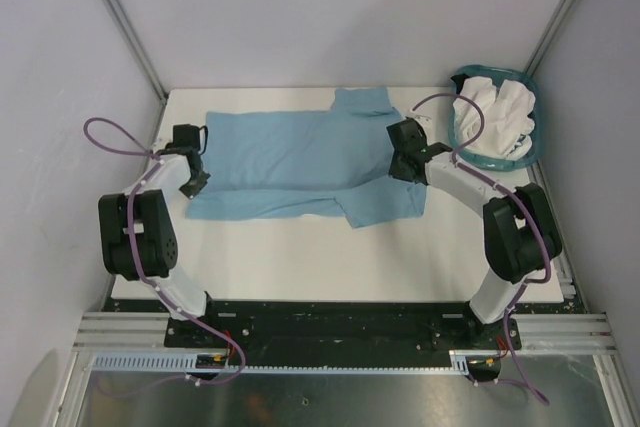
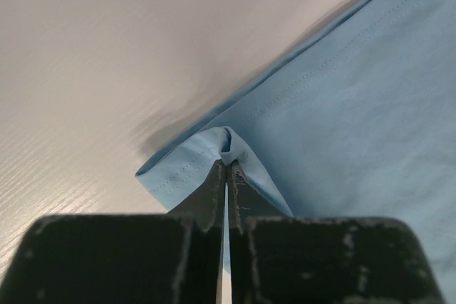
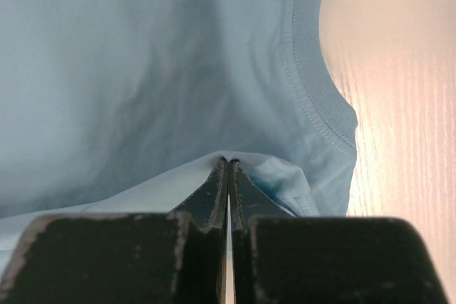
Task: Fold and stack the t-shirts
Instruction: Fold the flattened tshirt in 1/3 of the way
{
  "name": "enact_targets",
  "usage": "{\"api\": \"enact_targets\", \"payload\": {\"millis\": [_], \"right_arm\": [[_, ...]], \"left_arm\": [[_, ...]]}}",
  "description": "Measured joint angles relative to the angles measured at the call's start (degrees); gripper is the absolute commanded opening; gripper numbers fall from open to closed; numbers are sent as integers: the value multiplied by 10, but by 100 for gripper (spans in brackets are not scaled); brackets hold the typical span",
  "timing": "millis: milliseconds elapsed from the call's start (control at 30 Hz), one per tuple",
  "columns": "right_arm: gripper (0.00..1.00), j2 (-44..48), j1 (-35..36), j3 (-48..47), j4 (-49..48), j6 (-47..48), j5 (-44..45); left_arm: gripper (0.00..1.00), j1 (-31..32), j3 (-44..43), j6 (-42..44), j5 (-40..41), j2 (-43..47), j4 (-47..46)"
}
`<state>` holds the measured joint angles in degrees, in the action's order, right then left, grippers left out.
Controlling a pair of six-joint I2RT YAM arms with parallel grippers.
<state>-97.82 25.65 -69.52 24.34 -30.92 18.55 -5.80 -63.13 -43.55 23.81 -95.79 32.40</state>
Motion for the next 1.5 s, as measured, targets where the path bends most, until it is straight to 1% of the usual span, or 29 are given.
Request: {"api": "enact_targets", "payload": {"millis": [167, 467, 767, 833, 867, 900, 967, 1000, 1033, 1067, 1100, 1167, 1233, 1367, 1500], "right_arm": [[0, -17, -12, -4, -7, 1, -3], [0, -44, -23, -19, -13, 2, -10], [0, -68, -31, -35, -22, 10, -13], [2, -73, -32, -36, -22, 10, -15], [7, -75, -33, -37, -22, 11, -15], [17, -76, -33, -38, -22, 11, -15], [40, -76, -34, -38, -22, 12, -17], [49, -76, -34, -39, -21, 12, -16], [55, -76, -35, -40, -21, 15, -16], [59, -76, -35, -41, -21, 18, -16], [60, -76, -35, -41, -19, 21, -16], [57, -72, -35, -41, -12, 26, -15], [53, -61, -35, -41, 2, 27, -15], [51, -12, -25, -27, 18, 27, -14], [48, 58, -2, 22, 23, 23, -15]], "left_arm": [[0, -2, -5, 0, -1, -9, -2], [0, -10, -55, 0, -7, -39, -7], [0, -10, -79, 1, -14, -73, -11], [0, -10, -80, 1, -15, -80, -13], [2, -10, -81, 1, -15, -81, -14], [10, -10, -82, 2, -16, -82, -14], [37, -10, -85, 7, -19, -85, -15], [49, -11, -86, 13, -21, -86, -17], [58, -11, -87, 17, -23, -86, -19], [65, -12, -88, 21, -26, -86, -22], [70, -13, -88, 26, -31, -86, -26], [73, -15, -88, 36, -39, -84, -34], [72, -15, -87, 43, -51, -74, -39], [65, -10, -75, 59, -78, -19, -48], [59, 5, -40, 70, -109, 51, -64]]}}
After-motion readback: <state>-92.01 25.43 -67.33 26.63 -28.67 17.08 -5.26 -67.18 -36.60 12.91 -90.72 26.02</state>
